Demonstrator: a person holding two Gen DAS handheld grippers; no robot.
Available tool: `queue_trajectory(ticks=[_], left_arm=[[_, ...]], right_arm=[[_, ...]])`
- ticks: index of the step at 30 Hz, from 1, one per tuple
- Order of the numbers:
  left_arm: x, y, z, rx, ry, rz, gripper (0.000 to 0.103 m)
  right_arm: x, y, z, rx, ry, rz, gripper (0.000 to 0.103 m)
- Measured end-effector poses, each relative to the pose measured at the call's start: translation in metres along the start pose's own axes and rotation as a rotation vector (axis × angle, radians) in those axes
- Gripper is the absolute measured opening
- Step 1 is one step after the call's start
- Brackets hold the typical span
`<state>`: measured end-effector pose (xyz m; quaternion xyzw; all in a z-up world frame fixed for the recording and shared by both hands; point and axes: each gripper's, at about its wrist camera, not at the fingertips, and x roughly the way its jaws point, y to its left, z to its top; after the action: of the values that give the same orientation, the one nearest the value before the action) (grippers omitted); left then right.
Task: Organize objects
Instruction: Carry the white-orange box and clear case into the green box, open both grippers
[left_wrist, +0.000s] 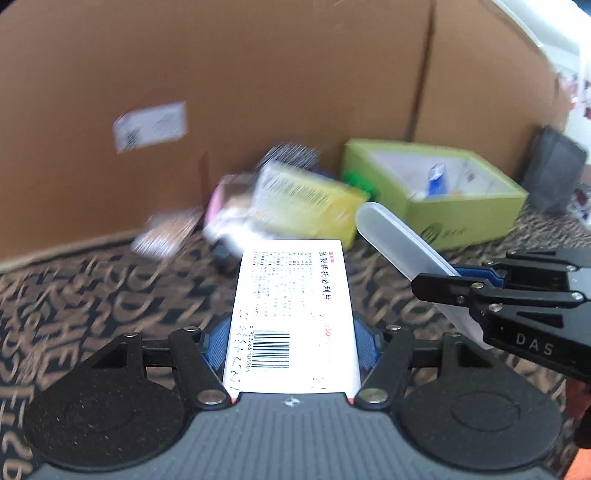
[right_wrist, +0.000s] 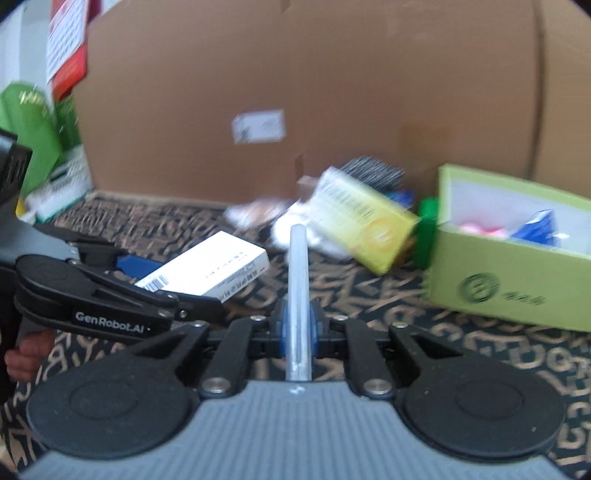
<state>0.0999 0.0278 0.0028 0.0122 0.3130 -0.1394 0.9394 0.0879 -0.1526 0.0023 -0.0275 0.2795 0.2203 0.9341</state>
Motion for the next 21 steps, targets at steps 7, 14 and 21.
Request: queue_trajectory(ticks=[7, 14, 21], left_arm=[[0.010, -0.050, 0.065, 0.063, -0.113, -0.120, 0.069], [0.054, -0.092, 0.124, 0.095, -0.141, -0.166, 0.069], [0.111, -0.122, 0.146, 0.141, -0.126, -0.166, 0.069]], right_arm=[[-0.041, -0.060, 0.023, 0.065, -0.127, -0.137, 0.011], [-0.062, -0.118, 0.044, 0.101, -0.207, -0.281, 0.011], [-0.050, -0.180, 0.063, 0.150, -0.246, -0.405, 0.011]])
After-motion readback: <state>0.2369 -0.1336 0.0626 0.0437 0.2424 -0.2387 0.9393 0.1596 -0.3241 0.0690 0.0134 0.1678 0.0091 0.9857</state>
